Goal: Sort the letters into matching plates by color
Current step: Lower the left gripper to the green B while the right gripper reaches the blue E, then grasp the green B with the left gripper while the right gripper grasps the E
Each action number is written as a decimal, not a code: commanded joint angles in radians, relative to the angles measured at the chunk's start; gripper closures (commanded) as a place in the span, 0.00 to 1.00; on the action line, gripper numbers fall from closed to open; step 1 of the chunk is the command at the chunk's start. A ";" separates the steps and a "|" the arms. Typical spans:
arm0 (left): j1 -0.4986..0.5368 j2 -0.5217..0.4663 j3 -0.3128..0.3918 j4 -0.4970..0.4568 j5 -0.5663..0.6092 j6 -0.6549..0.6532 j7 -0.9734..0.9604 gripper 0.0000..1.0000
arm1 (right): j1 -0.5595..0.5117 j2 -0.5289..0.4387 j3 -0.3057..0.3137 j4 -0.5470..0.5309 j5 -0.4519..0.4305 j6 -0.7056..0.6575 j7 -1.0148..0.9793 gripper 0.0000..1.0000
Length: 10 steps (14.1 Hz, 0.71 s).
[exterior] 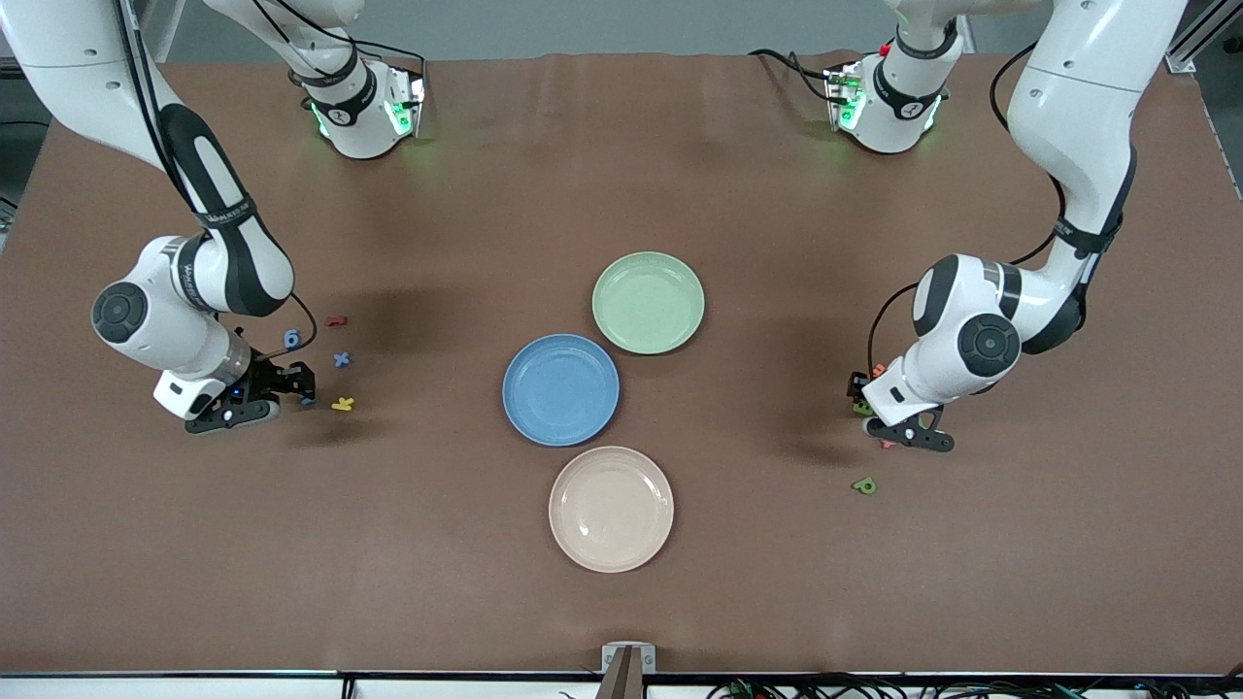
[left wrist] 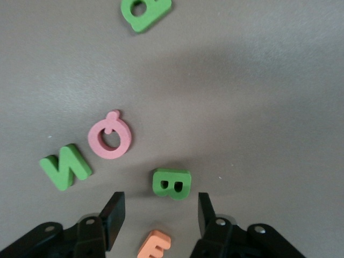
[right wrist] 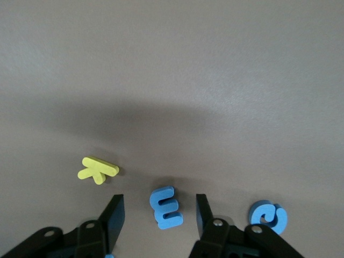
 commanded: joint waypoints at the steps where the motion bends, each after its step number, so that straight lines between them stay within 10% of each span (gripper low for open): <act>1: 0.004 0.006 -0.002 -0.001 0.018 0.013 0.009 0.38 | -0.016 0.009 0.008 -0.010 -0.017 0.021 -0.051 0.39; 10: 0.007 0.047 0.000 0.002 0.019 0.080 0.008 0.43 | -0.013 0.031 -0.007 -0.010 -0.040 0.015 -0.066 0.39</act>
